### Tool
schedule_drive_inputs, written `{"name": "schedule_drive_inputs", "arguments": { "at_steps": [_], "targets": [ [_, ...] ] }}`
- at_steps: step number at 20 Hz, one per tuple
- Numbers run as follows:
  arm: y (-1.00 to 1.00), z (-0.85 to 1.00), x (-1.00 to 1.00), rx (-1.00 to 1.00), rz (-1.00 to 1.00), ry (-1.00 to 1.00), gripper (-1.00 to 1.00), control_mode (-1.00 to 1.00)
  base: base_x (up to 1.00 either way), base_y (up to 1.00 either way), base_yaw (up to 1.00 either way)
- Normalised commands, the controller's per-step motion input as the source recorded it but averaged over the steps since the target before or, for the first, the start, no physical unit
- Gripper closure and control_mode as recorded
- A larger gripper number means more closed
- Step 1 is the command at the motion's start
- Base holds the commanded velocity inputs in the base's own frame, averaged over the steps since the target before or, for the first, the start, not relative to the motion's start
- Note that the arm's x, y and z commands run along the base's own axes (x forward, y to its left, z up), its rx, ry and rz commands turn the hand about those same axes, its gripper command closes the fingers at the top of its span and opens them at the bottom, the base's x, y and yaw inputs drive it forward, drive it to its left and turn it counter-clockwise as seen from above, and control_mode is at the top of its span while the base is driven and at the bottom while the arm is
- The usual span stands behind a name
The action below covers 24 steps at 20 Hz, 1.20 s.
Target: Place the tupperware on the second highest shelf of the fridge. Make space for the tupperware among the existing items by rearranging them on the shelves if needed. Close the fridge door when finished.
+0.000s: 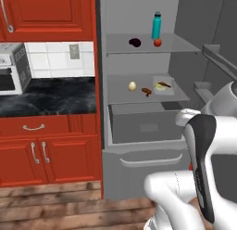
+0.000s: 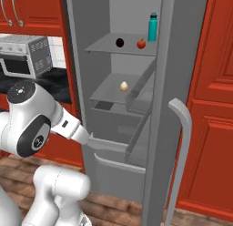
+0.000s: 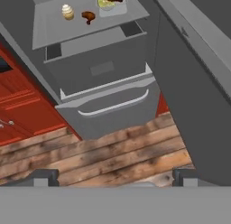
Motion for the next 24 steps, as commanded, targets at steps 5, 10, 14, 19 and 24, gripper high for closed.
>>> {"name": "schedule_drive_inputs", "arguments": {
  "at_steps": [5, 10, 14, 19, 24],
  "targets": [
    [0.00, 0.00, 0.00, 0.00, 0.00, 0.00, -1.00, 1.00, -0.31, 0.21, -0.28],
    [0.00, 0.00, 0.00, 0.00, 0.00, 0.00, -1.00, 1.00, -0.24, 0.42, -0.32],
    [0.00, 0.00, 0.00, 0.00, 0.00, 0.00, -1.00, 1.00, -0.43, 0.24, -0.25],
    [0.00, 0.00, 0.00, 0.00, 0.00, 0.00, -1.00, 1.00, -0.62, 0.02, -0.14],
    [0.00, 0.00, 0.00, 0.00, 0.00, 0.00, -1.00, 1.00, -0.39, 0.10, -0.05]
  ]
}}
